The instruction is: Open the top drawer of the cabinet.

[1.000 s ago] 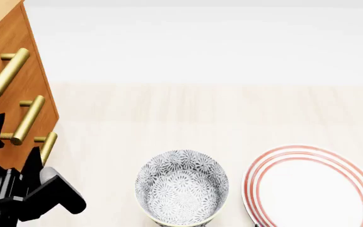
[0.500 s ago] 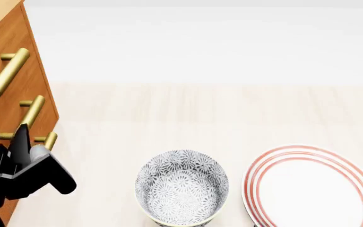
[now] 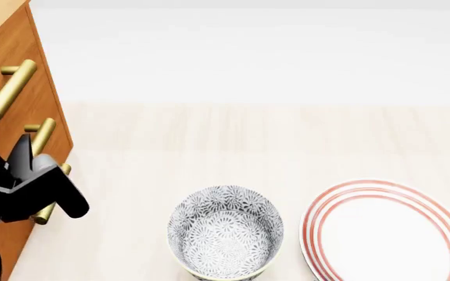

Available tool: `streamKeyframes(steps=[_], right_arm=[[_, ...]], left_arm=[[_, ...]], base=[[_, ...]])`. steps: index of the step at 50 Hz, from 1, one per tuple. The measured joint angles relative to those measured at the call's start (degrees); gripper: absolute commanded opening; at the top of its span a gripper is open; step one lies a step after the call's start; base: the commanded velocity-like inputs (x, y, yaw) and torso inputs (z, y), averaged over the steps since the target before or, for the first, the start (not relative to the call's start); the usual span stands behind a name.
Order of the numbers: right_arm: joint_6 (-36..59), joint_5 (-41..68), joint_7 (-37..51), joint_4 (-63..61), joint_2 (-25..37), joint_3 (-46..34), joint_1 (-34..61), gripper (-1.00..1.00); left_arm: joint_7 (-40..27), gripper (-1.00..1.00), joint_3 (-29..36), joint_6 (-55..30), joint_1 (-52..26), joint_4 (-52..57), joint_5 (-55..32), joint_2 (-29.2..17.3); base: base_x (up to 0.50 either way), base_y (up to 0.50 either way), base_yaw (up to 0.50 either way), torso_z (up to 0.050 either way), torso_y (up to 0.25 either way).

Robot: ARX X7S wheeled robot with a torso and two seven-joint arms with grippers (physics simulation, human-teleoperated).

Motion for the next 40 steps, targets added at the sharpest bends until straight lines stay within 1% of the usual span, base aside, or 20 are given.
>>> streamKeyframes(steps=[23, 40], right_arm=[[-0.29, 0.51, 0.19, 0.49, 0.25, -0.61, 0.13, 1.0], [-0.26, 0.84, 0.47, 0.44, 0.51, -1.11, 0.15, 1.0]], left_arm=[[1.9, 1.0, 1.67, 3.66, -5.61, -9.03, -0.97, 0.47], [3.14, 1.0, 3.09, 6.06, -8.33, -14.64, -1.41, 0.82]], base=[[0.0, 0.0, 0.0, 0.0, 0.0], [0.0, 0.0, 0.0, 0.0, 0.0]])
